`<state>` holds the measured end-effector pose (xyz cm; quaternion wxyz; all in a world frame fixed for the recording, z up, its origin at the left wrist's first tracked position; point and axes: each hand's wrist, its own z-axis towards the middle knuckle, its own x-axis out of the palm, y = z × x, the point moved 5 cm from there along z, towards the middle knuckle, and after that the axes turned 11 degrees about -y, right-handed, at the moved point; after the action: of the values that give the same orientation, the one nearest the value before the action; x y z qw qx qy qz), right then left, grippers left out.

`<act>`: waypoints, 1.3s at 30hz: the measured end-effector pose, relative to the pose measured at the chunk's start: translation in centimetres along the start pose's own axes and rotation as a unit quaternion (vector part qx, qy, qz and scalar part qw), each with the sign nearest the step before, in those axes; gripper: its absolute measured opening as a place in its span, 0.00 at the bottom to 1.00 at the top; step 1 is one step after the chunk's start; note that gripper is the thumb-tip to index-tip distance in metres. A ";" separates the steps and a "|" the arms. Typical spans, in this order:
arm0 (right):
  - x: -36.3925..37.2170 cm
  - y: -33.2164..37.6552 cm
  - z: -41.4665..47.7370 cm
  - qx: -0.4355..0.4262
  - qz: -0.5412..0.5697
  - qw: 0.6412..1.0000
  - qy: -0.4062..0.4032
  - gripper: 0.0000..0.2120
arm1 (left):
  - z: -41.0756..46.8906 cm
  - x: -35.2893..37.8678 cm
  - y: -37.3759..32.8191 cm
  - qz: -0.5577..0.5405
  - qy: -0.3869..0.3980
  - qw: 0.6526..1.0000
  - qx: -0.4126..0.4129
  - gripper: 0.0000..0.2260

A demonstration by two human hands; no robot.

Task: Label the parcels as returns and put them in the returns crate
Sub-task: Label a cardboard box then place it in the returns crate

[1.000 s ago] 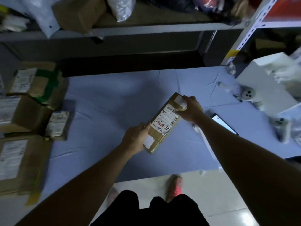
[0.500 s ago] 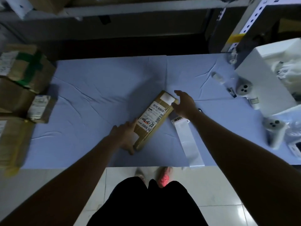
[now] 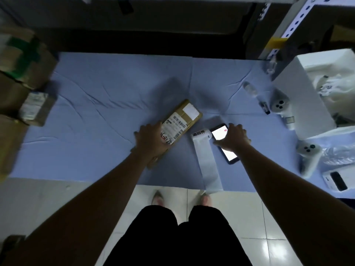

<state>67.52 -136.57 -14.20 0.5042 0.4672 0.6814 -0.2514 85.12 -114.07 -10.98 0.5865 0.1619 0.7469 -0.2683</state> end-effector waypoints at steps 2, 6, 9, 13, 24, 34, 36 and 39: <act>0.6 -0.4 0.3 -0.016 -0.016 1.000 0.005 0.45 | -0.2 -0.1 -0.2 0.017 -0.009 1.000 -0.023 0.36; 0.8 -0.4 0.4 -0.048 -0.011 0.998 -0.026 0.42 | -0.8 0.1 -0.7 0.041 -0.029 0.998 -0.050 0.39; 0.5 -0.6 0.6 -0.044 0.013 0.999 -0.024 0.42 | -1.7 0.6 -0.6 0.042 -0.043 0.994 -0.094 0.41; -1.3 -0.1 0.6 -0.039 0.088 0.994 -0.046 0.43 | -3.3 1.1 0.6 -0.025 -0.084 0.976 -0.199 0.41; -3.9 6.0 -4.7 -0.305 0.052 0.950 0.045 0.39 | -5.2 0.0 3.3 0.028 -0.166 0.963 -0.212 0.38; -5.3 3.2 -6.1 -0.286 -0.023 0.958 0.007 0.45 | -5.8 0.5 3.2 0.016 -0.172 0.967 -0.186 0.37; -5.3 2.9 -6.3 -0.285 -0.022 0.958 0.005 0.45 | -6.1 0.2 3.3 -0.012 -0.177 0.965 -0.191 0.37; -5.3 2.7 -6.7 -0.291 -0.031 0.956 0.005 0.45 | -6.2 0.2 3.3 -0.011 -0.181 0.966 -0.185 0.38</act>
<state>67.18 -131.94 -6.51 0.6070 0.2799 0.7416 -0.0559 82.05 -107.79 -10.88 0.7287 -0.0087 0.6665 -0.1570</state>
